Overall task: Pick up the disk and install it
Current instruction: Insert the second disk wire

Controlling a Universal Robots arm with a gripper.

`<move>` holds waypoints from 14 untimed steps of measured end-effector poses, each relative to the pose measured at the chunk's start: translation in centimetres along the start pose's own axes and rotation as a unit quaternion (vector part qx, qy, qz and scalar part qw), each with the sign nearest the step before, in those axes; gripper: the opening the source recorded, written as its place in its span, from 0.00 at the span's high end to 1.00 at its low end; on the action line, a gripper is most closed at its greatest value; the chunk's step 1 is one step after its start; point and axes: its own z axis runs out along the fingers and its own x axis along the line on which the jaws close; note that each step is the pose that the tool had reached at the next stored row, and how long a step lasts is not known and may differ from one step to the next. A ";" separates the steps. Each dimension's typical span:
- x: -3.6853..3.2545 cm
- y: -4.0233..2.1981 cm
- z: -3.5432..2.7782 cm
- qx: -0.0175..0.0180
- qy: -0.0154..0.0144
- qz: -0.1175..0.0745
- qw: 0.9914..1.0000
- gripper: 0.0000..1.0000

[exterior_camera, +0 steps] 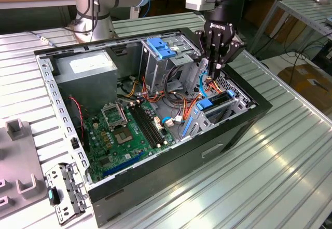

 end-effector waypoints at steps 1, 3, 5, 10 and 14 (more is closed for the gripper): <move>-0.02 0.00 0.06 0.000 0.000 0.000 1.000 0.78; 0.02 0.00 0.17 0.001 0.000 0.000 1.000 0.84; 0.08 0.10 0.43 0.003 0.000 0.001 1.000 0.84; 0.10 1.39 0.74 0.014 -0.001 0.005 1.000 0.84; 0.93 1.59 1.17 0.019 -0.011 0.006 1.000 0.84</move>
